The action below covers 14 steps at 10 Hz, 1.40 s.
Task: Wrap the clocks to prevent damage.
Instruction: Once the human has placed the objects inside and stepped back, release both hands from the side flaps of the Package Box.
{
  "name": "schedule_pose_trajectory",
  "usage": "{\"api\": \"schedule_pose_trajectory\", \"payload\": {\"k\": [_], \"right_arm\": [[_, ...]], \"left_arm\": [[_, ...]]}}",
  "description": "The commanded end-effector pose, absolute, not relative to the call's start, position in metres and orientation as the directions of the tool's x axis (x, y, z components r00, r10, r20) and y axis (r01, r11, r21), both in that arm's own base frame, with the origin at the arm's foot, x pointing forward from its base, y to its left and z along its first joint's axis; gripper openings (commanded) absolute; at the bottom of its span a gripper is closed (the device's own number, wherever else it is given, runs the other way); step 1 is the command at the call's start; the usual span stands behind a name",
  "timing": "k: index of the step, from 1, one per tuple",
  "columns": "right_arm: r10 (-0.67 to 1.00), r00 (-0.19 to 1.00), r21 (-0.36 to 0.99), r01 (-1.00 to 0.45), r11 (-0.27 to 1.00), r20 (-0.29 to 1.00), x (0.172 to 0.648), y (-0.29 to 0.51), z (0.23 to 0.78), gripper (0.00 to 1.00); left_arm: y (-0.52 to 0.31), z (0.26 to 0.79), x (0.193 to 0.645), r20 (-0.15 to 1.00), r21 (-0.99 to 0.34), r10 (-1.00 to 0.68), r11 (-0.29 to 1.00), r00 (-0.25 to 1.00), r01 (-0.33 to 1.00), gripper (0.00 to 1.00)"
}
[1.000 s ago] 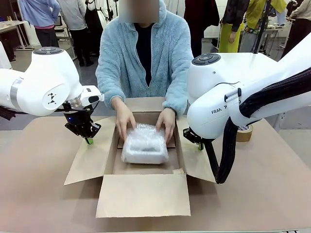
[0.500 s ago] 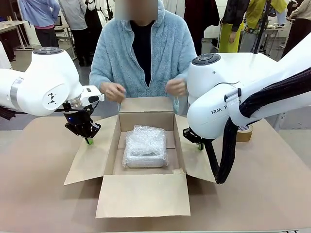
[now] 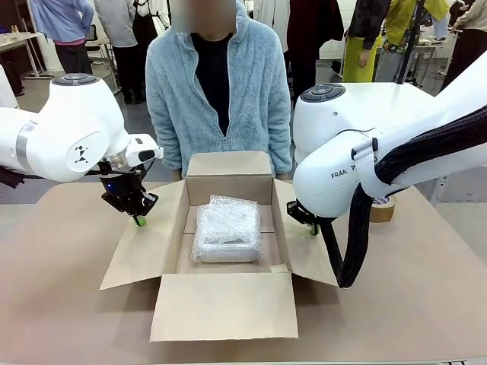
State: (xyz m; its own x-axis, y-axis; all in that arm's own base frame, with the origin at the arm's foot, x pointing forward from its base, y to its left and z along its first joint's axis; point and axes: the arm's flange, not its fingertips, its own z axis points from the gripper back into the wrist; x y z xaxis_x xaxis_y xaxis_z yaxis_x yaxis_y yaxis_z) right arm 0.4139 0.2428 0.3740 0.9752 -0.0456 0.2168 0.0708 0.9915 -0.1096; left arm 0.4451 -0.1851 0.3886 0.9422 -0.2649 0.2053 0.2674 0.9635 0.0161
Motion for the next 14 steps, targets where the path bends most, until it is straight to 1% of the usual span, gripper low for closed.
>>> {"api": "schedule_pose_trajectory", "payload": {"k": [1,2,3,4,6,7,8,9,10,11,12,13,14], "right_arm": [[0.036,0.978,-0.121,-0.012,0.993,0.203,0.413,0.231,0.39,0.01],[0.15,0.975,-0.101,-0.135,0.986,0.165,0.408,0.217,0.421,0.01],[0.251,0.959,-0.114,-0.237,0.965,0.131,0.403,0.199,0.452,0.01],[0.333,0.937,-0.09,-0.324,0.942,0.108,0.394,0.178,0.481,0.01],[0.412,0.906,-0.055,-0.409,0.911,0.092,0.373,0.143,0.528,0.01],[0.41,0.907,-0.055,-0.407,0.912,0.091,0.37,0.133,0.538,0.01],[0.384,0.92,-0.072,-0.379,0.923,0.081,0.371,0.128,0.538,0.01],[0.412,0.904,-0.059,-0.408,0.911,0.112,0.369,0.139,0.536,0.01],[0.412,0.904,-0.059,-0.408,0.911,0.112,0.369,0.139,0.536,0.01],[0.412,0.904,-0.059,-0.408,0.911,0.112,0.369,0.139,0.536,0.01],[0.407,0.908,-0.06,-0.403,0.913,0.101,0.362,0.129,0.546,0.01],[0.635,0.769,0.015,-0.637,0.77,0.07,0.362,0.125,0.545,0.01],[0.774,0.633,0.018,-0.774,0.633,-0.025,0.361,0.111,0.543,0.01]], "left_arm": [[-0.171,0.407,0.439,0.205,0.007,-0.436,0.896,0.877,0.444,0.01],[-0.155,0.436,0.43,0.218,-0.018,-0.567,0.811,0.794,0.584,0.01],[-0.139,0.465,0.424,0.214,-0.044,-0.666,0.725,0.715,0.688,0.01],[-0.121,0.489,0.415,0.19,-0.068,-0.759,0.622,0.622,0.78,0.01],[-0.09,0.517,0.401,0.13,-0.071,-0.862,0.485,0.49,0.872,0.01],[-0.081,0.526,0.399,0.116,-0.07,-0.893,0.429,0.435,0.9,0.01],[-0.075,0.529,0.392,0.132,-0.061,-0.903,0.404,0.408,0.913,0.01],[-0.084,0.526,0.39,0.173,0.005,-0.797,0.589,0.579,0.808,0.01],[-0.073,0.53,0.386,0.143,-0.096,-0.886,0.432,0.442,0.897,0.01],[-0.073,0.53,0.386,0.143,-0.096,-0.886,0.432,0.442,0.897,0.01],[-0.071,0.534,0.388,0.149,-0.07,-0.87,0.466,0.471,0.882,0.01],[-0.07,0.535,0.396,0.075,-0.13,-0.937,0.33,0.341,0.935,0.01],[-0.063,0.536,0.401,0.014,-0.109,-0.974,0.222,0.225,0.969,0.01]]}}
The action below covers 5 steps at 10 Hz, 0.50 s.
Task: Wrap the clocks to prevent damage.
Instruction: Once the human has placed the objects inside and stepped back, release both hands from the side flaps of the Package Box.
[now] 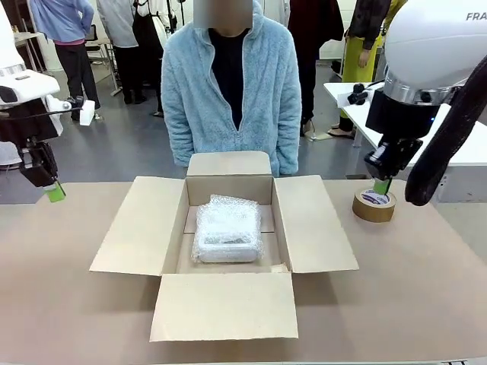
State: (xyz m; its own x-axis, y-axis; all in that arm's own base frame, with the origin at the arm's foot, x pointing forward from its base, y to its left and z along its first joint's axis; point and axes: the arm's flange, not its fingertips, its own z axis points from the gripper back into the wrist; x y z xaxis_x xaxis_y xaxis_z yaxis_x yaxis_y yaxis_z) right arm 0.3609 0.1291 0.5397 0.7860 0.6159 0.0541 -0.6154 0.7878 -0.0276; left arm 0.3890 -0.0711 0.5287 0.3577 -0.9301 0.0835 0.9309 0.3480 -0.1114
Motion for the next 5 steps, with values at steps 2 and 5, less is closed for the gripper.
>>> {"api": "schedule_pose_trajectory", "payload": {"k": [2,5], "right_arm": [[0.886,0.462,0.077,-0.885,0.459,0.029,0.368,0.083,0.542,0.01],[0.895,0.438,0.088,-0.898,0.431,0.086,0.381,0.052,0.536,0.01]], "left_arm": [[-0.048,0.539,0.407,0.027,-0.145,-0.999,-0.045,-0.041,0.988,0.01],[-0.033,0.542,0.408,0.118,-0.12,-0.983,-0.156,-0.142,0.98,0.01]]}}
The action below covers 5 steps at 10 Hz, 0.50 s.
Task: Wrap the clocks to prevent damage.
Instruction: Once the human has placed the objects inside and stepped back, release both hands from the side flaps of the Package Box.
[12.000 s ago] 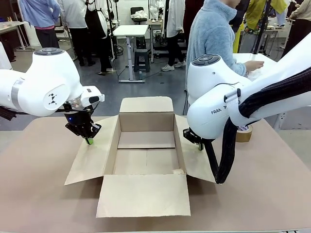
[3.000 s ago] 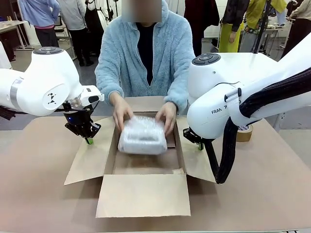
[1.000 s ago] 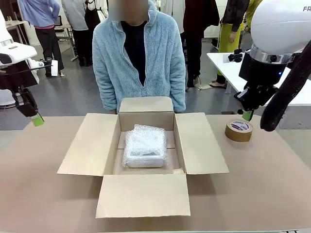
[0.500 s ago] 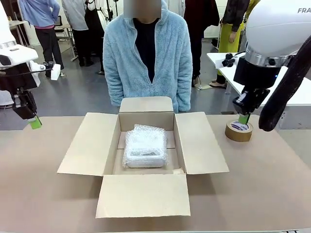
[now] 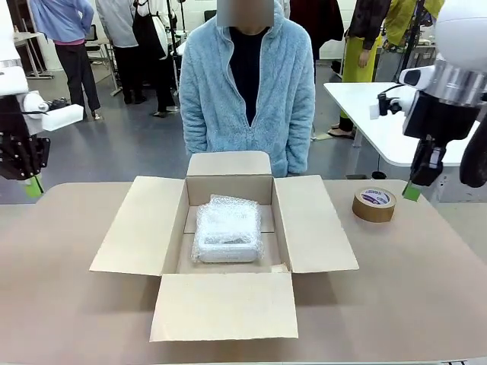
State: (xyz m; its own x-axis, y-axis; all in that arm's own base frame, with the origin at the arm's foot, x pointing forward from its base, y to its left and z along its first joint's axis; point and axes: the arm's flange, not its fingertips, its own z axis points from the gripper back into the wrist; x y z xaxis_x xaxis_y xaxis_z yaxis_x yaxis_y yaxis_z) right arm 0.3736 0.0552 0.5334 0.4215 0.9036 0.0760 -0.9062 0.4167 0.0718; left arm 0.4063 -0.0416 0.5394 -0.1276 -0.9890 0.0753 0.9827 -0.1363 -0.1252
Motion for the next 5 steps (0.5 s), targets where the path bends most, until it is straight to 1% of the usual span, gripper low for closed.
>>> {"api": "schedule_pose_trajectory", "payload": {"k": [1,2,3,4,5], "right_arm": [[0.892,0.44,0.084,-0.897,0.433,0.101,0.3814,0.0465,0.5363,0.01],[0.812,0.576,0.058,-0.818,0.573,0.1,0.3845,0.0505,0.5346,0.01],[0.899,0.43,0.074,-0.902,0.425,0.082,0.3757,0.0465,0.5336,0.01],[0.899,0.43,0.074,-0.902,0.425,0.082,0.3757,0.0465,0.5336,0.01],[0.872,0.481,0.066,-0.876,0.477,0.084,0.3781,0.0413,0.5347,0.01]], "left_arm": [[-0.0278,0.5413,0.4067,0.143,-0.11,-0.979,-0.162,-0.146,0.981,0.01],[-0.0286,0.5394,0.4047,0.182,-0.108,-0.98,-0.097,-0.076,0.989,0.01],[-0.0347,0.5408,0.407,0.095,-0.119,-0.985,-0.155,-0.144,0.981,0.01],[-0.0347,0.5408,0.407,0.095,-0.119,-0.985,-0.155,-0.144,0.981,0.01],[-0.029,0.5411,0.407,0.126,-0.117,-0.985,-0.135,-0.12,0.984,0.01]]}}
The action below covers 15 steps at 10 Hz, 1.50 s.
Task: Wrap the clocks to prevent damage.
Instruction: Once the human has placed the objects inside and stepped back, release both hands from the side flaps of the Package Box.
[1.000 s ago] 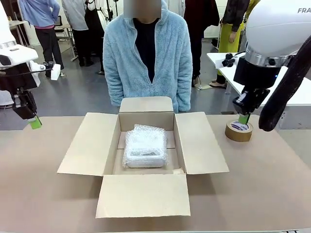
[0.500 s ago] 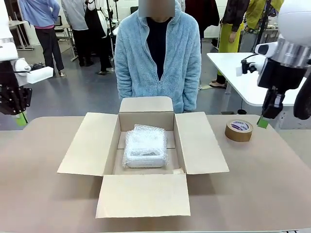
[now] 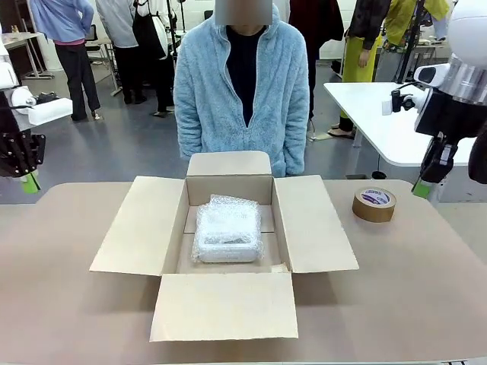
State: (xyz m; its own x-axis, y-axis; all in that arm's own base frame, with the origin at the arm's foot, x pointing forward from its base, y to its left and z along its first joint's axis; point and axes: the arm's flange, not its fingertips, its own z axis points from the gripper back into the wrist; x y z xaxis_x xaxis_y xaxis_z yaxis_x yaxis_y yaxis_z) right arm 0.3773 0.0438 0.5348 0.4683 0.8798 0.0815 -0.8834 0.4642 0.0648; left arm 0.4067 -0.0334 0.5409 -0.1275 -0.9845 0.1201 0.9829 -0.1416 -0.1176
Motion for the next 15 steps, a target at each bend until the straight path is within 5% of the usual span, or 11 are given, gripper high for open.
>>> {"api": "schedule_pose_trajectory", "payload": {"k": [1,2,4,6,9,15], "right_arm": [[0.889,0.354,0.097,-0.935,0.341,0.292,0.387,0.024,0.531,0.01],[0.824,0.325,0.147,-0.946,0.29,0.464,0.392,-0.001,0.522,0.01],[0.679,0.344,0.215,-0.939,0.27,0.648,0.397,-0.05,0.501,0.01],[0.622,0.389,0.257,-0.92,0.294,0.679,0.4,-0.077,0.474,0.01],[0.547,0.447,0.262,-0.885,0.385,0.707,0.403,-0.104,0.436,0.01],[0.587,0.308,0.189,-0.948,0.257,0.749,0.411,-0.125,0.407,0.01]], "left_arm": [[-0.009,0.533,0.426,0.4,-0.074,-0.884,-0.293,-0.241,0.953,0.01],[0.015,0.517,0.439,0.562,-0.056,-0.795,-0.314,-0.23,0.948,0.01],[0.039,0.488,0.446,0.693,-0.023,-0.69,-0.31,-0.209,0.95,0.01],[0.068,0.464,0.452,0.753,-0.024,-0.639,-0.269,-0.16,0.963,0.01],[0.105,0.427,0.454,0.82,-0.103,-0.567,-0.01,0.079,0.995,0.01],[0.126,0.418,0.441,0.797,-0.115,-0.578,0.138,0.174,0.984,0.01]]}}
